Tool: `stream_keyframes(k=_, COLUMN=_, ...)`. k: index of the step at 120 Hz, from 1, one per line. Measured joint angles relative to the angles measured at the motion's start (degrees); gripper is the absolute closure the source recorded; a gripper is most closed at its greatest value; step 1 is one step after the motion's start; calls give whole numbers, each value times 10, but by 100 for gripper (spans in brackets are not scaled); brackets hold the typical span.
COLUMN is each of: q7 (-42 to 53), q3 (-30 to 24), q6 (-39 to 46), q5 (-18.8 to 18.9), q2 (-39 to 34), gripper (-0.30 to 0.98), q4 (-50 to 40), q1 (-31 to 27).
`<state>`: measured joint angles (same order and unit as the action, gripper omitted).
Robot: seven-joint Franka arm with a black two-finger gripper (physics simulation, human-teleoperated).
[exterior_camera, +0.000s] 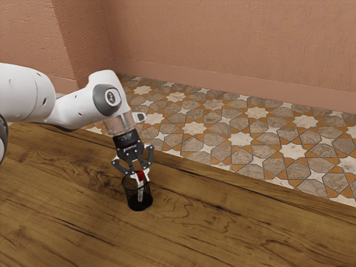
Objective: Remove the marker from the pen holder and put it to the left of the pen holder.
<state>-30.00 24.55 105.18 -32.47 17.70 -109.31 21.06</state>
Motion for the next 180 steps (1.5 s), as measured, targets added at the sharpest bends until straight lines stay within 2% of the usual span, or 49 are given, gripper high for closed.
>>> stream_keyframes(k=18, q7=-8, q3=14, q6=-2, q5=6, q2=-10, gripper=72, q4=-7, q1=0)
stream_keyframes(k=30, q7=-14, q3=17, q6=-4, q5=32, q2=-37, gripper=74, q4=-9, q1=0)
stream_keyframes(k=46, q7=-30, q3=20, q6=-20, q5=98, q2=-95, gripper=76, q4=0, q1=1)
stream_keyframes(k=66, q7=-54, q3=19, q6=-63, q5=155, q2=-186, gripper=77, q4=4, q1=3)
stream_keyframes(k=83, q7=-90, q3=36, q6=-149, q5=230, q2=-200, gripper=77, q4=13, q1=7)
stream_keyframes(k=98, q7=-120, q3=59, q6=-239, q5=284, q2=-158, gripper=78, q4=16, q1=-5)
stream_keyframes(k=106, q7=-127, q3=66, q6=-274, q5=300, q2=-97, gripper=78, q4=24, q1=-17)
stream_keyframes(k=122, q7=-126, q3=70, q6=-314, q5=334, q2=14, gripper=77, q4=41, q1=-5)
stream_keyframes(k=141, q7=-116, q3=69, q6=-324, q5=349, q2=71, gripper=77, q4=43, q1=-12)
stream_keyframes(k=162, q7=-96, q3=67, q6=-306, q5=347, q2=102, gripper=77, q4=42, q1=-24)
stream_keyframes(k=180, q7=-80, q3=66, q6=-280, q5=317, q2=106, gripper=46, q4=40, q1=-28)
